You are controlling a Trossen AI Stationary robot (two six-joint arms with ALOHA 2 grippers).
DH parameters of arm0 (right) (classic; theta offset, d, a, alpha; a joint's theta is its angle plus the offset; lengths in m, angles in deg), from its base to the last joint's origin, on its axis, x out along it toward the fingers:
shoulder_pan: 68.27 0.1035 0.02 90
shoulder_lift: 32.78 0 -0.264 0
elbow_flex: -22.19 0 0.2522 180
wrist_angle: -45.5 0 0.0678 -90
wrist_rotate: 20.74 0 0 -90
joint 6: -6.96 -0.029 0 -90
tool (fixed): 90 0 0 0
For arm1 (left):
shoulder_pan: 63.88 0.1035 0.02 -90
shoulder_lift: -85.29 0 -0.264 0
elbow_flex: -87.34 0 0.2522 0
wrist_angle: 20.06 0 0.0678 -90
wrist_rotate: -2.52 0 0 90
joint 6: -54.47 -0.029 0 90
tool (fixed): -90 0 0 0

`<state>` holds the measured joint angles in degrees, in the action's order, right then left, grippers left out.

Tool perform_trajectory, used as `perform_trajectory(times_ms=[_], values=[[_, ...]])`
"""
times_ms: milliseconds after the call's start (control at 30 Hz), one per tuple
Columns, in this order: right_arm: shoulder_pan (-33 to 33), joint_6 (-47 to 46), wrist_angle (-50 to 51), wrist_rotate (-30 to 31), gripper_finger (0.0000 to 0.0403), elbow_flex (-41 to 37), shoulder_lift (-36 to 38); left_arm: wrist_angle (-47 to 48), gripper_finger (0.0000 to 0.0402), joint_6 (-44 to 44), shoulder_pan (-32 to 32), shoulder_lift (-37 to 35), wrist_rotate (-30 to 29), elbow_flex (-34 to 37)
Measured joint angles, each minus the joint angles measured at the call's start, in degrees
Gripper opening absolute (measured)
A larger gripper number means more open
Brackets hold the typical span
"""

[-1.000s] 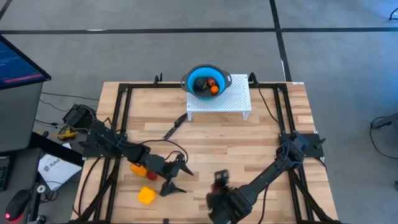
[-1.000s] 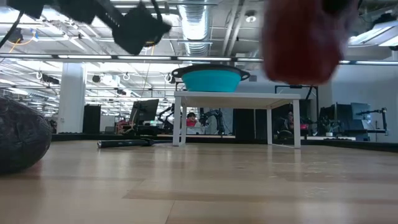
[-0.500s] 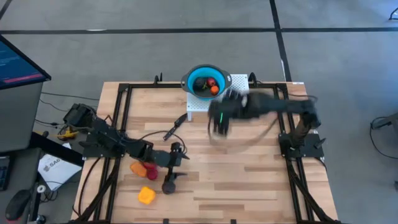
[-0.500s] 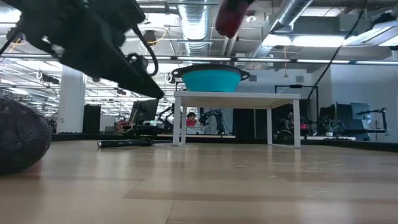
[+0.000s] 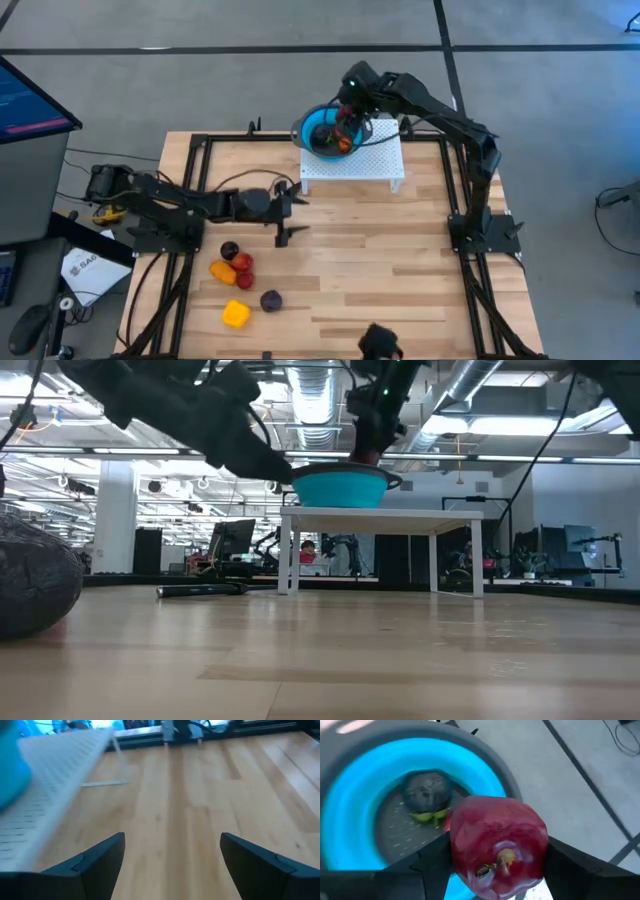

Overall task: Pick & Place Fruit
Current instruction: Put the red apple into the blue strainer bowl on the shelf

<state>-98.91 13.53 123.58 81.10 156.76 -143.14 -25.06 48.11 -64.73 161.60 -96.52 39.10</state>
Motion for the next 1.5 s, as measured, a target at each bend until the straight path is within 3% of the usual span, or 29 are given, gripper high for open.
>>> perform_trajectory(times_ms=[267,600,700,1500], values=[[-1.04,5.21,-5.34,-0.21,0.0263,0.05,-4.83,-0.27,0.0312,-0.91,3.77,-3.96,0.55,0.01],[-0.06,8.48,-9.89,-3.02,0.0265,-0.02,-5.29,-0.76,0.0314,-0.91,5.12,-3.90,2.02,0.01],[-0.41,8.61,-9.52,-6.16,0.0265,-0.02,-5.29,-0.93,0.0314,-0.79,5.12,-3.89,2.04,0.01],[-0.72,8.85,-7.64,-6.49,0.0270,-0.04,-9.38,-1.95,0.0315,0.81,4.86,-3.84,3.46,0.01]])
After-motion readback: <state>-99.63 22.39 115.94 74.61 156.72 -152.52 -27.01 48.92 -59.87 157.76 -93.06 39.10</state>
